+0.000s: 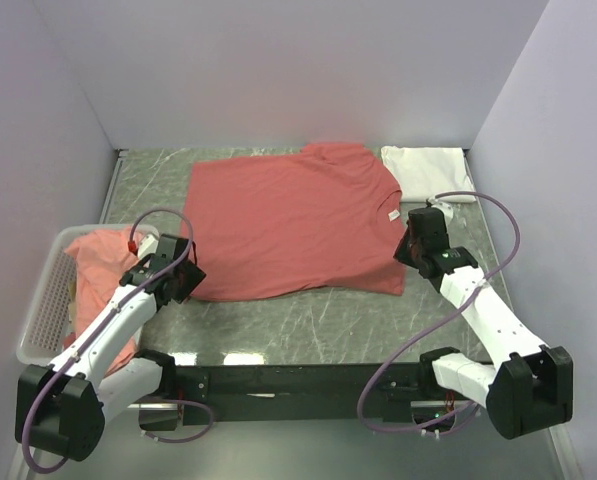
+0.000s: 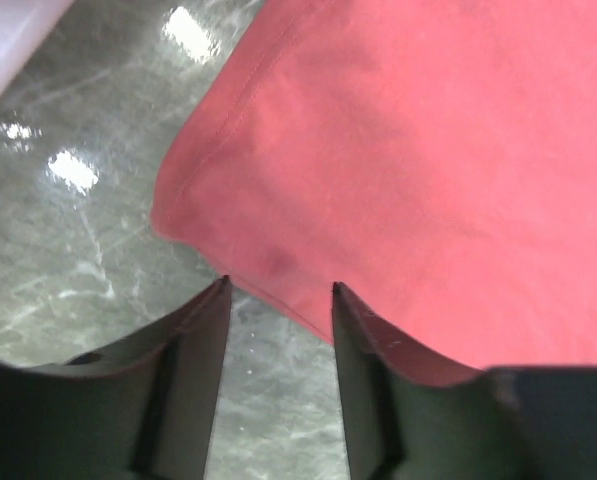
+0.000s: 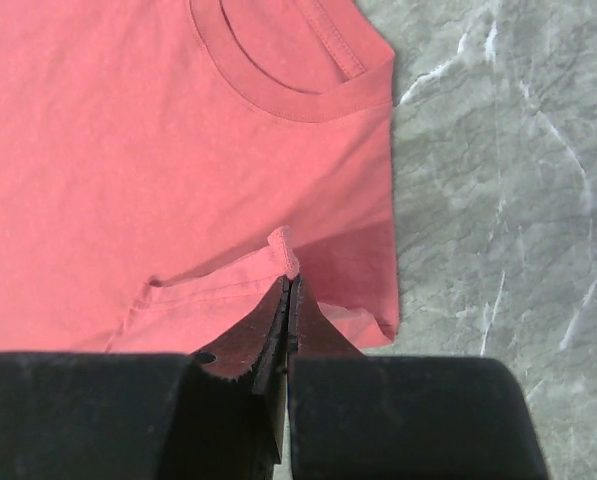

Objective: Fold and stack the t-shirts
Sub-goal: Flatten the tshirt out

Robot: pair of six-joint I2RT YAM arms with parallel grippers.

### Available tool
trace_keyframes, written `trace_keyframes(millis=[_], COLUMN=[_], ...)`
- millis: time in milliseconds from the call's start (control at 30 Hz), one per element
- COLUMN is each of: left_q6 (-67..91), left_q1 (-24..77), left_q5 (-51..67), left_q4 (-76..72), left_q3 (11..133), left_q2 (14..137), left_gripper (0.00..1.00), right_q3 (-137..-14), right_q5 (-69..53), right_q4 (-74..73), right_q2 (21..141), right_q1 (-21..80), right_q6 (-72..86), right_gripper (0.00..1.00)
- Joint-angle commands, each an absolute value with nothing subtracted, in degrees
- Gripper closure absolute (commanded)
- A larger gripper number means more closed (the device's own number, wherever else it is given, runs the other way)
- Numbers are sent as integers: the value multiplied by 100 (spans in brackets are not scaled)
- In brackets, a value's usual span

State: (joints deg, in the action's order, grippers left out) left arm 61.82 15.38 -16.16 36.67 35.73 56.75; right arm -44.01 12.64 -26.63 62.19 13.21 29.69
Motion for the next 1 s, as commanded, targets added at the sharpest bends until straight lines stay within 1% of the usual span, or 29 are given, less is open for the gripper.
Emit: trace_keyframes(millis=[0, 67, 367, 733, 967], left_q6=[6591, 6854, 7198, 7558, 7585], left_q1=[1564, 1556, 1564, 1556, 1556], left_q5=[-1441, -1468, -1415, -1573, -2109], left_q4=[3823, 3858, 3533, 3085, 3242], left_q3=[3630, 3551, 3217, 2988, 2988], left_q2=[5590, 5678, 5915, 6196, 6056], left_gripper=[49, 46, 44, 40, 38], right_q3=[-4359, -4359, -4640, -4895, -4948], right_q5=[1239, 1222, 1072, 932, 879], right_q4=[-2540, -2522, -2610, -2549, -2540], right_q2=[6064, 6073, 6047, 6240, 6284], right_q1=[1196, 1134, 686, 659, 615], right_q6=[2857, 2865, 2856, 2918, 2892], right_gripper=[100, 100, 100, 100, 100])
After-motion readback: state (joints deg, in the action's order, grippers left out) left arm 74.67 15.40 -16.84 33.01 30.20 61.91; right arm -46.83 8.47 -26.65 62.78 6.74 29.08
